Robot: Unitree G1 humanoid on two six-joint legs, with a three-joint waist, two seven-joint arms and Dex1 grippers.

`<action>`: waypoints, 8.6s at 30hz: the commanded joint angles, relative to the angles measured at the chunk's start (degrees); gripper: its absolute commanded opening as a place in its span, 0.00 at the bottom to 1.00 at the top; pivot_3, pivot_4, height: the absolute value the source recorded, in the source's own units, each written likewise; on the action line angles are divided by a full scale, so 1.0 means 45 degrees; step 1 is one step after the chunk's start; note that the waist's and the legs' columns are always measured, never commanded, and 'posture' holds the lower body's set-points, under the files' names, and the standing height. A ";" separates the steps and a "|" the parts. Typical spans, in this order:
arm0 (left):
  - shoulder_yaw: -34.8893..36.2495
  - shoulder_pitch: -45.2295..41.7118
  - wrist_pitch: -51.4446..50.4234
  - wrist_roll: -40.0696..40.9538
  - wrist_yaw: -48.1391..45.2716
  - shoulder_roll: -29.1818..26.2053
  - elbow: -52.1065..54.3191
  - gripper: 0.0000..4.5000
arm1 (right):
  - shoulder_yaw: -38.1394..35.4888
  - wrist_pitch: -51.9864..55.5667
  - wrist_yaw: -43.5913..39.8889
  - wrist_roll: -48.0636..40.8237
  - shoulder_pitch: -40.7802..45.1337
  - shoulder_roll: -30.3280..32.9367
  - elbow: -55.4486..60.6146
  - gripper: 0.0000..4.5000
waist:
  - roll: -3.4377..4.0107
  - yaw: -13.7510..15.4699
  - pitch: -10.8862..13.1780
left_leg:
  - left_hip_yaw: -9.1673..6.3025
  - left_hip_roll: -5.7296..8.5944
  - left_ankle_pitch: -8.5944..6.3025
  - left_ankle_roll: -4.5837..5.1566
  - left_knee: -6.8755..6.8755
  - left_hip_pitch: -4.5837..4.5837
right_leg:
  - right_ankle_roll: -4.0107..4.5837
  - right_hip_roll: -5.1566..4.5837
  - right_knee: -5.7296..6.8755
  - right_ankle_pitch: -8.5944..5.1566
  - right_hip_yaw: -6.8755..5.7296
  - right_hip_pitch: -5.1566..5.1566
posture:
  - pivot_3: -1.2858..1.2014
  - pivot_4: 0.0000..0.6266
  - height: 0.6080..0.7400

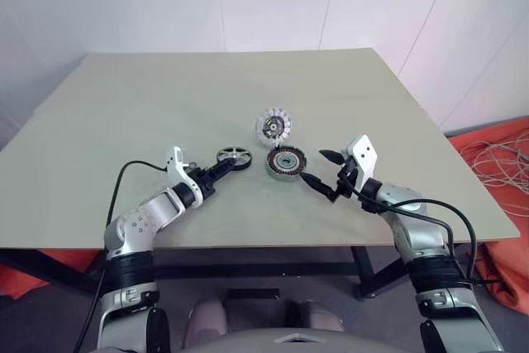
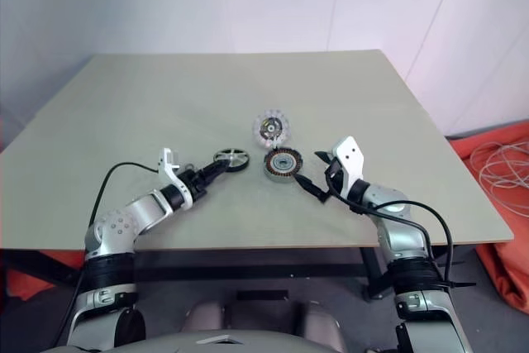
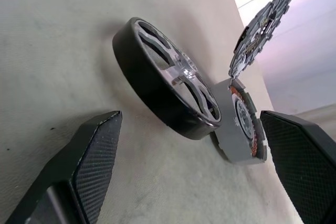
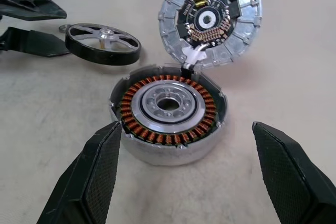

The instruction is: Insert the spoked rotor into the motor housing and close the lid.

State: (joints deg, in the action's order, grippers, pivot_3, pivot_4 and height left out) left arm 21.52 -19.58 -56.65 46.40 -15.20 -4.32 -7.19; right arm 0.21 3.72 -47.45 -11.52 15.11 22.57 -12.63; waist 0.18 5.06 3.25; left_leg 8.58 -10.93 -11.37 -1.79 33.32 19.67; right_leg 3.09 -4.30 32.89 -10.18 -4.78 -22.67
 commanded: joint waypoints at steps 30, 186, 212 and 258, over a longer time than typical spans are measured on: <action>0.4961 -0.1392 0.4403 0.2878 0.2921 0.0107 -0.0983 0.09 | -0.0078 0.0032 -0.0420 -0.0695 0.0346 0.0219 0.0955 1.00 | 0.0033 0.0080 0.0004 | -0.0007 -0.0142 -0.0027 0.0038 -0.0069 0.0083 | 0.0037 -0.0071 -0.0061 -0.0027 -0.0323 0.0024 | 0.52 0.00 1.00; -0.3900 0.1406 0.6232 -0.7346 -0.1238 -0.4432 0.2155 0.95 | 0.1957 0.5213 -0.5092 0.1794 0.3278 0.3749 0.4439 1.00 | -0.0044 -0.0151 0.0068 | 0.0005 -0.0148 0.0028 -0.0078 0.0199 -0.0048 | 0.0079 0.0031 0.0348 -0.0060 0.0006 -0.0077 | 0.52 0.00 1.00; -0.4123 0.0827 0.5723 -0.8246 -0.0070 -0.3236 0.1211 0.95 | 0.0337 0.4854 -0.4520 -0.1564 0.1678 0.4056 0.5067 1.00 | -0.0037 0.0119 0.0063 | 0.0001 -0.0151 -0.0009 -0.0006 0.0193 0.0056 | 0.0047 0.0027 0.0195 -0.0039 -0.0032 -0.0071 | 0.52 0.00 1.00; -0.5273 0.0391 0.4294 -0.6972 -0.5164 -0.5732 0.2860 0.16 | 0.0498 0.4302 -0.3790 -0.1739 0.1498 0.4292 0.4651 1.00 | -0.0005 0.0125 0.0046 | -0.0003 -0.0152 -0.0012 -0.0001 0.0177 0.0065 | 0.0045 0.0024 0.0175 -0.0039 -0.0037 -0.0079 | 0.52 0.00 1.00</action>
State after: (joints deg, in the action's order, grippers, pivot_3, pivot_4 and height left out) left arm -2.13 -17.44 -37.58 13.38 -34.34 -28.18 2.47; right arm 4.14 24.04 -64.71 -18.69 20.50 41.16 7.66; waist 0.16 5.62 3.46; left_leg 8.58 -11.61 -11.42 -1.80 34.10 19.94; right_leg 3.29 -4.19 33.68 -10.35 -4.93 -23.02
